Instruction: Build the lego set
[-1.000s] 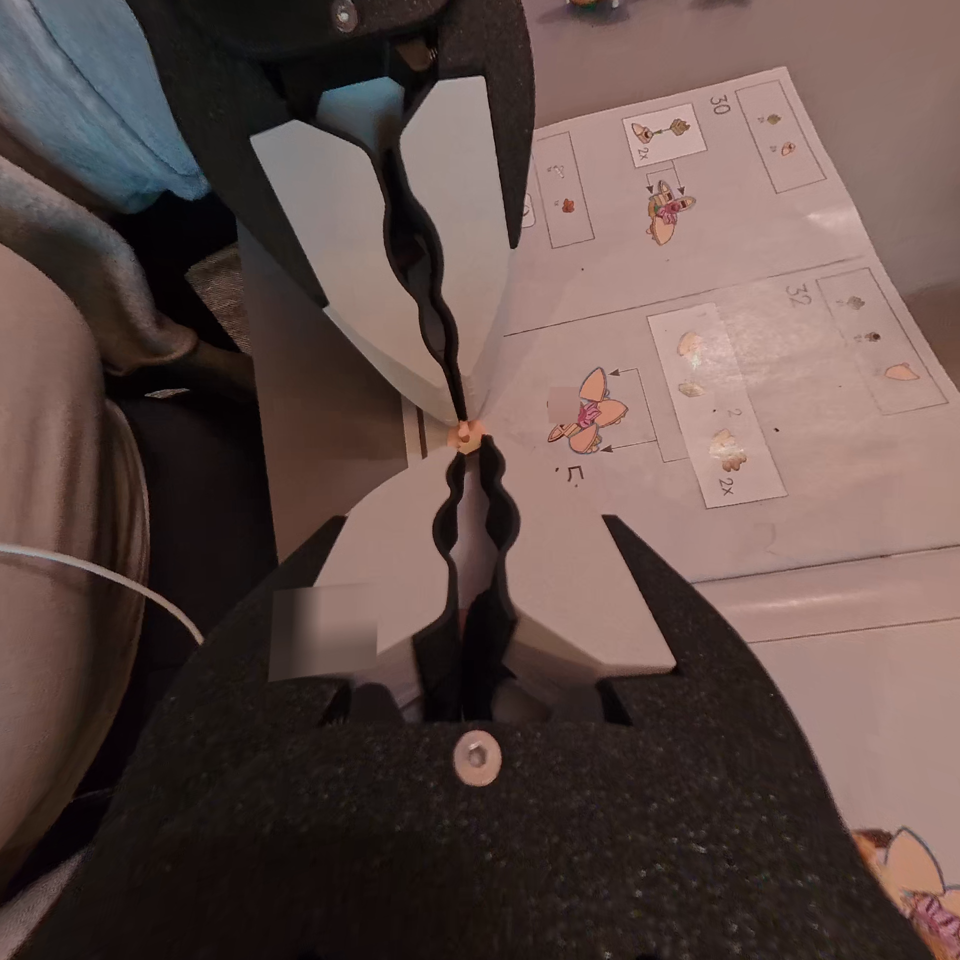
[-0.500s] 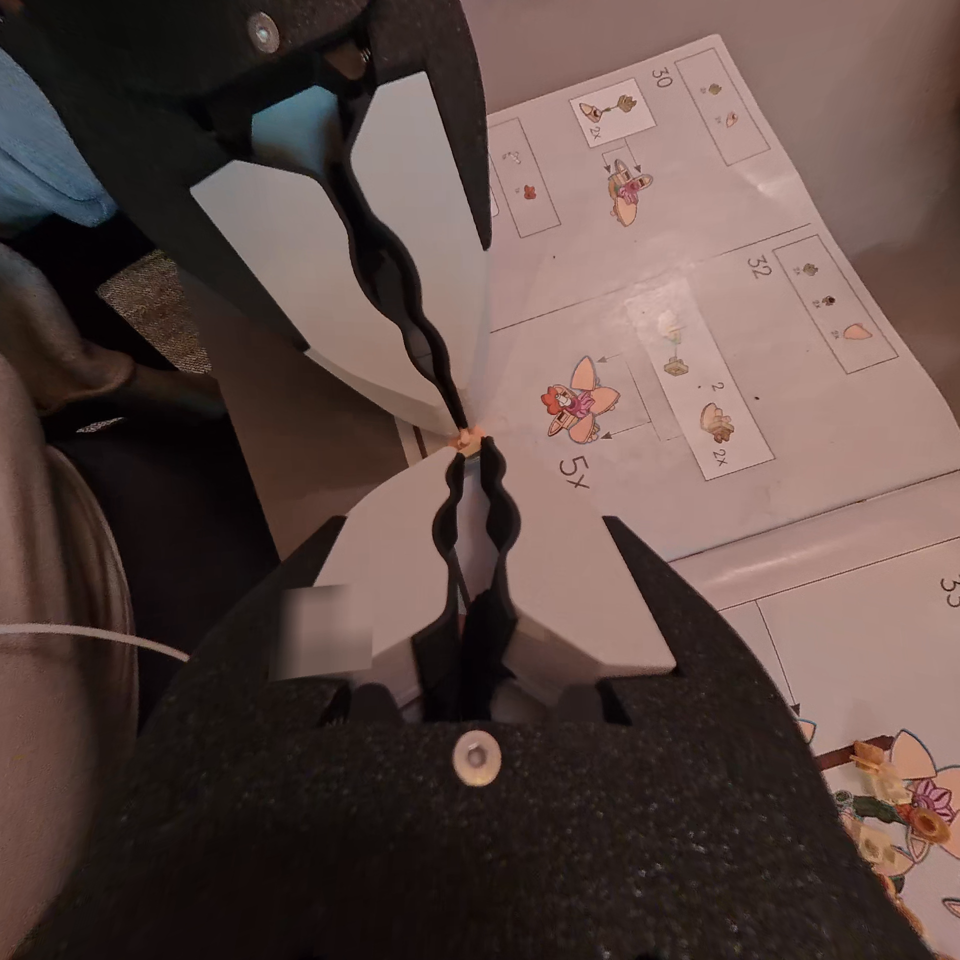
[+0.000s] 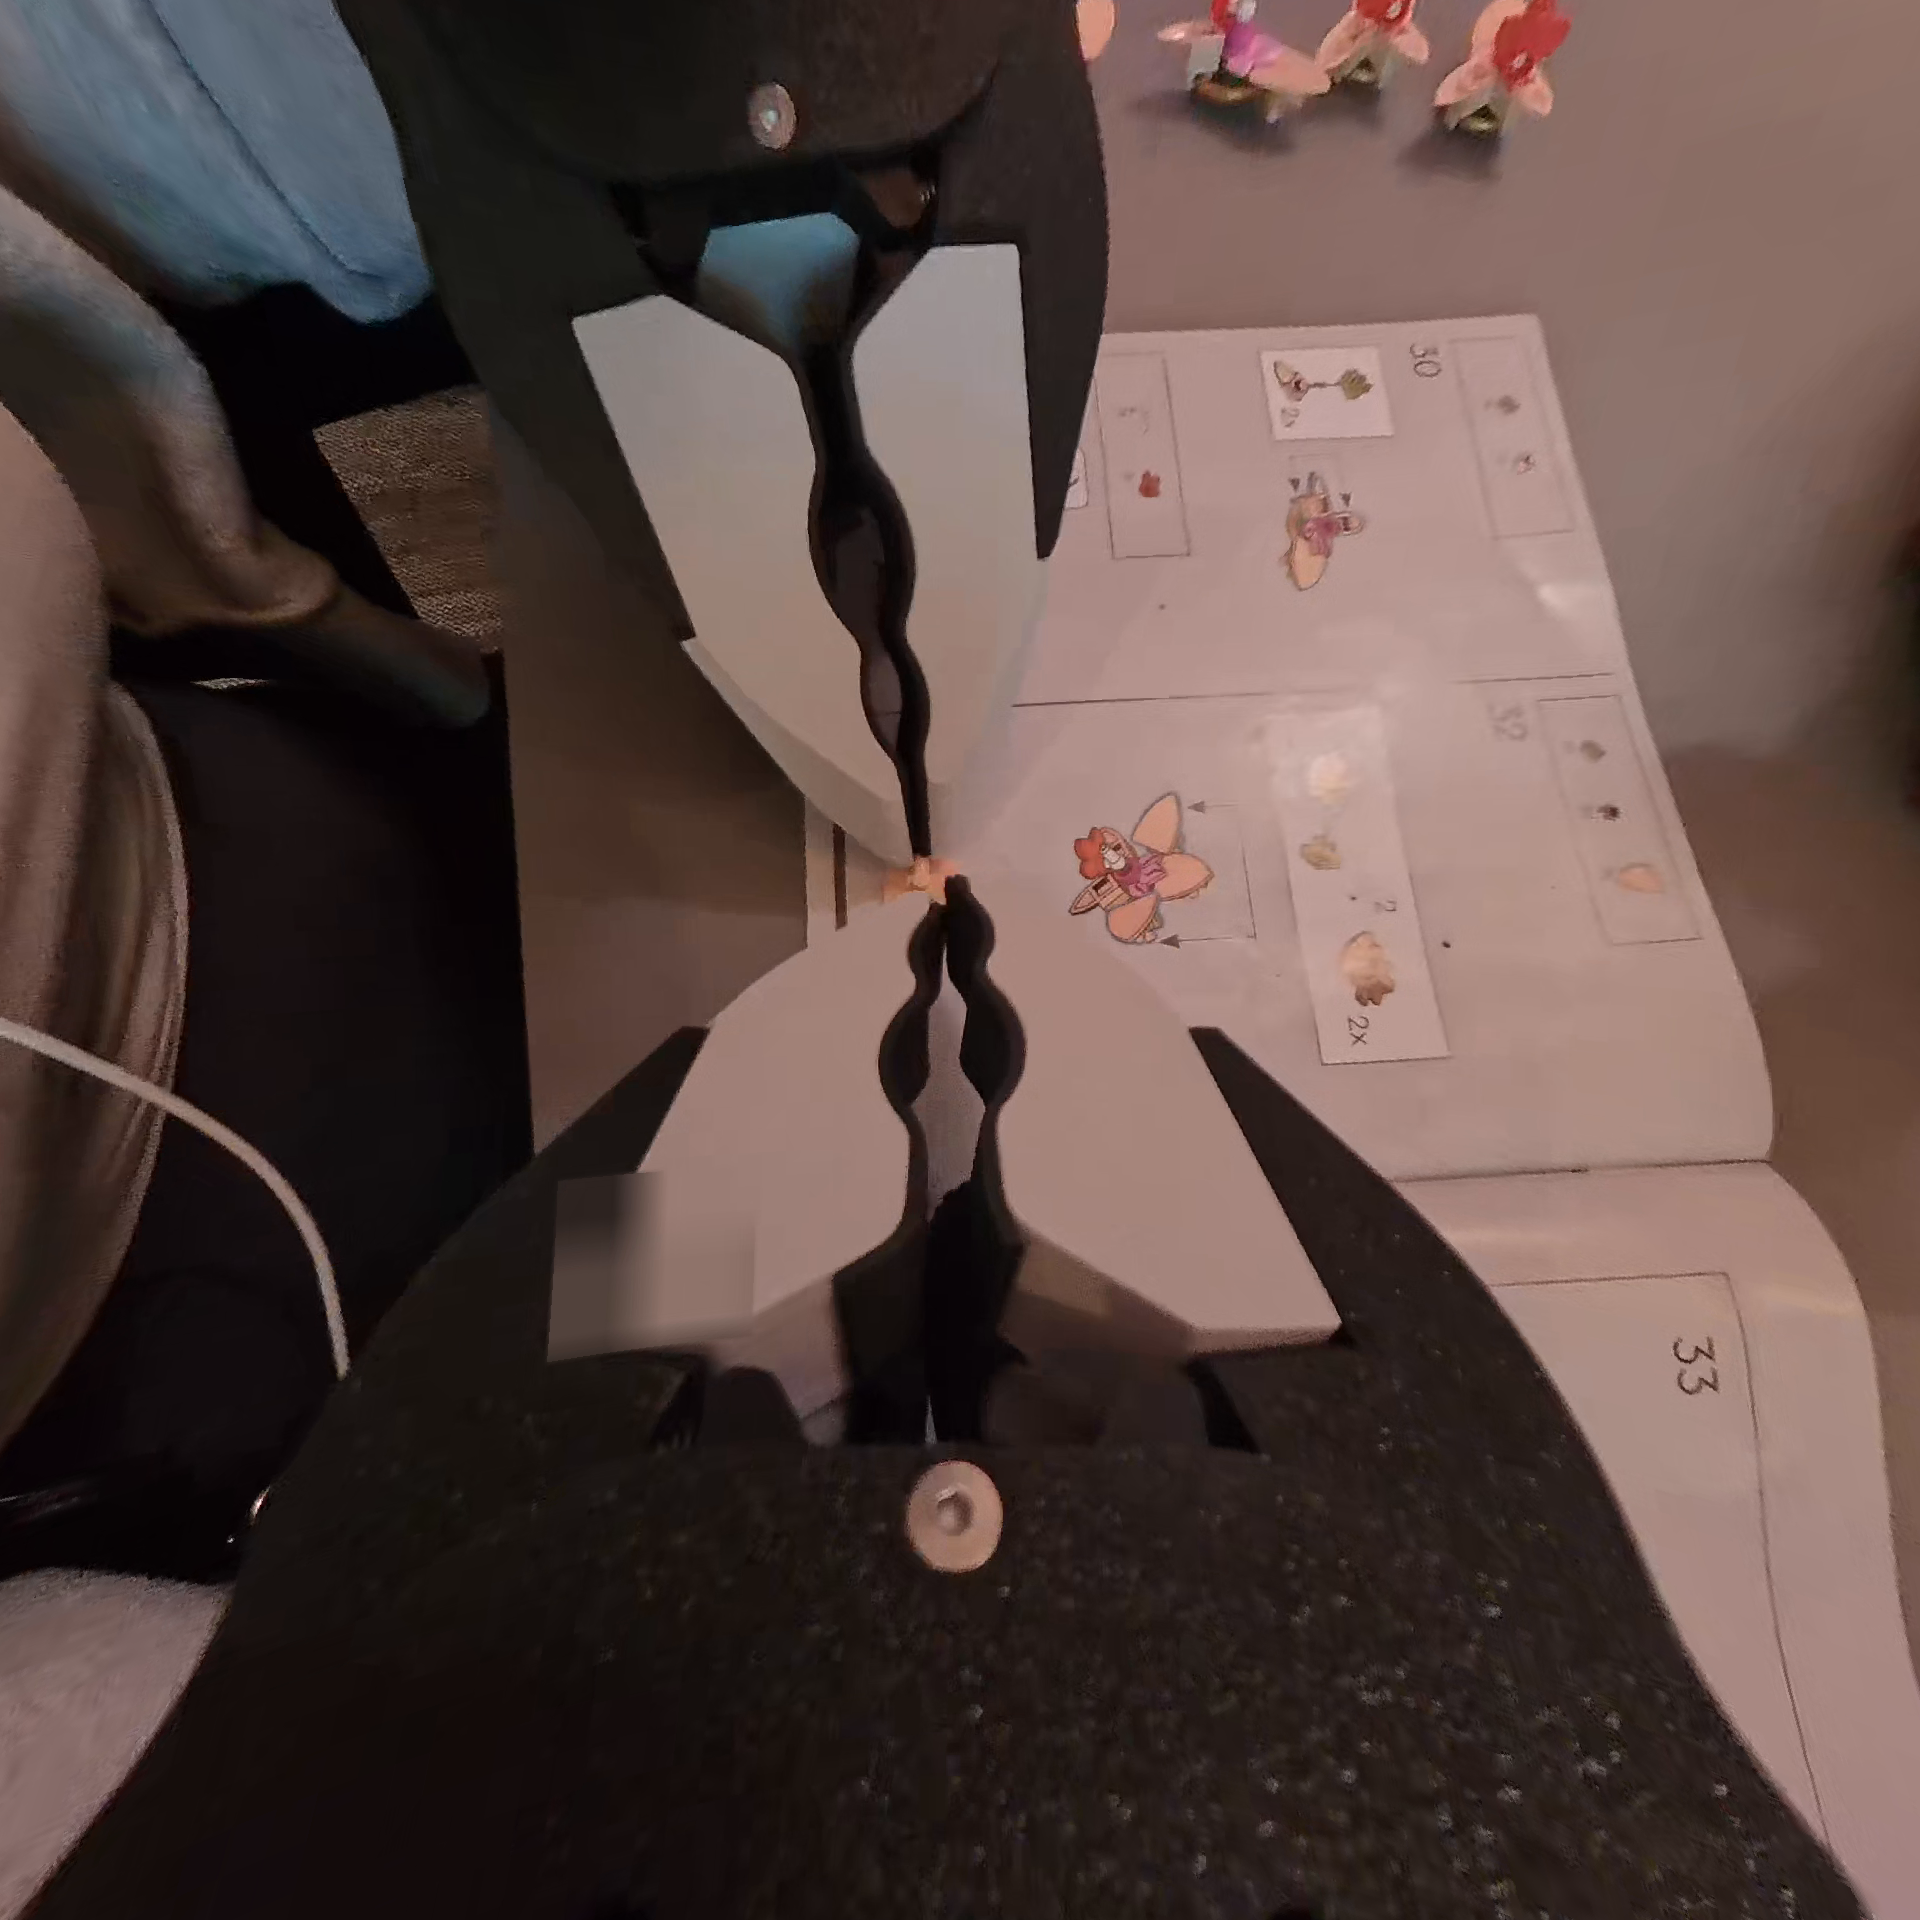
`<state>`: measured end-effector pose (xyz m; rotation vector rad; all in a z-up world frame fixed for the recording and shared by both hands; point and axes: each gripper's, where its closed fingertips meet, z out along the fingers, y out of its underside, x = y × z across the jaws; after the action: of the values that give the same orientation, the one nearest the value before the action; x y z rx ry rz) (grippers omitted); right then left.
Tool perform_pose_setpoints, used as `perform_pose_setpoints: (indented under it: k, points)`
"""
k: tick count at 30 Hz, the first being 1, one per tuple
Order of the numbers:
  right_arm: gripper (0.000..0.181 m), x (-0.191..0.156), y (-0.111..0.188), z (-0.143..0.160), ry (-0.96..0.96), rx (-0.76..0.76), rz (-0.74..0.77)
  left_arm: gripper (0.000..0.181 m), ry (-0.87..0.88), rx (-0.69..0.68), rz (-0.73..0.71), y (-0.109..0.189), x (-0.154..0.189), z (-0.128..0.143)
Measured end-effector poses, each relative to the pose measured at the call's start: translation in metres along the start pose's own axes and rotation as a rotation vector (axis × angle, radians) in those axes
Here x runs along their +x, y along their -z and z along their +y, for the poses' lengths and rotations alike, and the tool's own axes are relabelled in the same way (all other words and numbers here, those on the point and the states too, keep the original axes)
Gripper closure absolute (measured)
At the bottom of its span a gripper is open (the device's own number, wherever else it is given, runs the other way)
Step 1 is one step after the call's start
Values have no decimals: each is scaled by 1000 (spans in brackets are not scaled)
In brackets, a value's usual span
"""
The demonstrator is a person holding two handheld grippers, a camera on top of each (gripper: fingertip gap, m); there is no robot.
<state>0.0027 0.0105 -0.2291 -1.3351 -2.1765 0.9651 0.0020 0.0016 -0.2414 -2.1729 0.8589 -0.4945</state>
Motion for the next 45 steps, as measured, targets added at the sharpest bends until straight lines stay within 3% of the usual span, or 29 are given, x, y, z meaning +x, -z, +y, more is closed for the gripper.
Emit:
perform_pose_setpoints:
  k: [1, 31, 36, 37, 39, 41, 43, 45]
  points:
    - [181, -1, -2, 1, 3, -2, -10, 181, 0, 0, 0, 0, 0, 0]
    - [181, -8, -9, 3, -115, -20, -87, 181, -3, 0, -2, 0, 0, 0]
    - [181, -6, -5, 1, 69, -5, -12, 181, -6, 0, -6, 0, 0, 0]
    - [181, -2, 3, -9, 104, 65, 45, 181, -7, 1, -7, 0, 0, 0]
    - [181, 2, 39, -46, 134, 352, 139, 181, -12, 1, -13, 0, 0, 0]
    - [181, 7, 100, -82, 93, 727, 241, 181, -5, 1, -7, 0, 0, 0]
    - [181, 7, 161, -95, 51, 1038, 309, 181, 3, 0, 0, 0, 0, 0]
    - [144, 2, 205, -94, 108, 1228, 398, 181, 2, 1, 0, 0, 0, 0]
